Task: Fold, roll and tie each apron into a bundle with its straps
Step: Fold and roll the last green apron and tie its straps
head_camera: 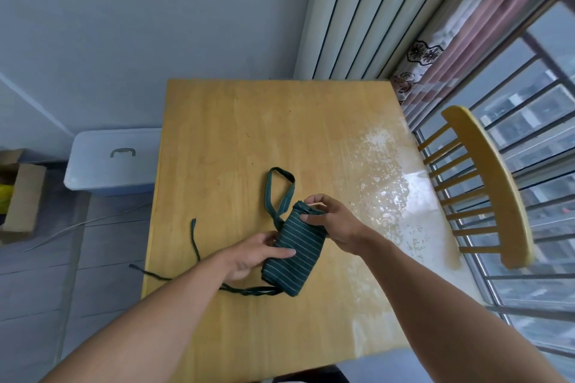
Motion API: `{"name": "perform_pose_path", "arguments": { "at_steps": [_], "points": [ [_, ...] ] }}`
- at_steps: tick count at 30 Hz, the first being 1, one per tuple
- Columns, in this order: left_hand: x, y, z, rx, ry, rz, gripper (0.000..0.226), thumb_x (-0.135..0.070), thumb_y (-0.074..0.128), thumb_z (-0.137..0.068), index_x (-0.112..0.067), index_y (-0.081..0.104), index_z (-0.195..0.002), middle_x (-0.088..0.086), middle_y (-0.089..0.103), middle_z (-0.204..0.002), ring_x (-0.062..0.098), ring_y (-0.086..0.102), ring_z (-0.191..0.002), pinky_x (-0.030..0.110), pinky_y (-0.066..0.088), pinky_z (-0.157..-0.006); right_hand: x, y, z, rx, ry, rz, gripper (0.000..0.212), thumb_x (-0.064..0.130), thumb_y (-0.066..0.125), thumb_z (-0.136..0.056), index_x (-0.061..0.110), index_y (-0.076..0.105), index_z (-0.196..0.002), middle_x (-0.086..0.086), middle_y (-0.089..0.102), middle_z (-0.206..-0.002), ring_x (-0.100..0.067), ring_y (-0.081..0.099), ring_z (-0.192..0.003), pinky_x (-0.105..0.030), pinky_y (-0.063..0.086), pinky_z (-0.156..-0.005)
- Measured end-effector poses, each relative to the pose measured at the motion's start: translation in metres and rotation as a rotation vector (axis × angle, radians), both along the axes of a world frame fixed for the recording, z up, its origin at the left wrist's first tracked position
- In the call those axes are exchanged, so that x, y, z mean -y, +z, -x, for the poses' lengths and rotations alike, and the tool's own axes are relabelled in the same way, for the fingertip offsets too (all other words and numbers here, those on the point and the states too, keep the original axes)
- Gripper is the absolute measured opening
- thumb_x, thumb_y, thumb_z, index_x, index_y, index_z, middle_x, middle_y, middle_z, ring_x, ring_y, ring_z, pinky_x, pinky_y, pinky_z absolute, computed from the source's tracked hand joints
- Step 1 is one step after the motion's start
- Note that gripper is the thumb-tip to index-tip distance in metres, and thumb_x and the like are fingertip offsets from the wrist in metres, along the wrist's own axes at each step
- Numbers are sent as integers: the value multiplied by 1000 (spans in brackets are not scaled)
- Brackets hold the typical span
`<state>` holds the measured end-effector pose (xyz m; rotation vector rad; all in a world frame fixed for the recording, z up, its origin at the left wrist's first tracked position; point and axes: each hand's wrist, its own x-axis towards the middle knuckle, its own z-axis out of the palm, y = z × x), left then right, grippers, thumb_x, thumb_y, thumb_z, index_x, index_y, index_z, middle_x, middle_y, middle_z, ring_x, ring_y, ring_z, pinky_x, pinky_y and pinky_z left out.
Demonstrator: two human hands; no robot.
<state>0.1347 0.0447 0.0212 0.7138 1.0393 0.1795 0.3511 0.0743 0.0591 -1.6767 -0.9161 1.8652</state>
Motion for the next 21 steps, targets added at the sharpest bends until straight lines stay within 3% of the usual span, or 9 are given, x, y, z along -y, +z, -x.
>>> {"name": "perform_pose_path", "arguments": {
  "at_steps": [3, 6, 9, 13, 17, 21],
  "points": [
    [3, 10, -6, 61, 160, -15, 50, -14, 81, -83, -13, 60, -129, 9, 75, -119, 24, 70, -112, 38, 56, -93, 2, 17, -1, -6, -105, -25, 43, 8, 78, -87, 16, 58, -124, -13, 66, -122, -30, 66, -105, -39, 56, -84],
    [3, 30, -14, 53, 208, -133, 42, -11, 82, -82, -13, 66, -121, 9, 76, -114, 23, 72, -106, 35, 58, -83, 11, 29, 0, 70, -285, -67, 47, 15, 83, -85, 21, 58, -125, -11, 67, -120, -29, 69, -103, -40, 60, -81],
    [5, 53, -22, 57, 224, -215, 37, -9, 83, -81, -13, 68, -115, 9, 76, -110, 20, 74, -97, 30, 59, -74, 24, 44, 5, 277, -382, -171, 40, 23, 83, -85, 24, 61, -118, -2, 68, -108, -21, 70, -92, -38, 61, -76],
    [11, 73, -34, 49, 247, -288, 31, -5, 83, -80, -16, 71, -106, 9, 77, -108, 17, 75, -90, 26, 59, -69, 35, 65, 0, 428, -393, -285, 21, 22, 79, -89, 20, 71, -108, 9, 61, -100, -8, 62, -84, -23, 48, -60],
    [20, 88, -53, 24, 269, -280, 38, -4, 83, -80, -14, 69, -113, 9, 75, -110, 24, 73, -96, 33, 59, -72, 44, 78, -15, 495, -395, -323, 19, 21, 78, -89, 21, 77, -109, 7, 65, -101, -7, 63, -85, -24, 52, -65],
    [29, 104, -75, 47, 229, -279, 35, -2, 79, -84, -13, 67, -114, 9, 73, -110, 20, 70, -92, 29, 57, -65, 57, 89, -36, 547, -440, -356, 12, 20, 72, -94, 24, 81, -101, 1, 74, -109, -10, 67, -89, -32, 59, -76]
  ]
}}
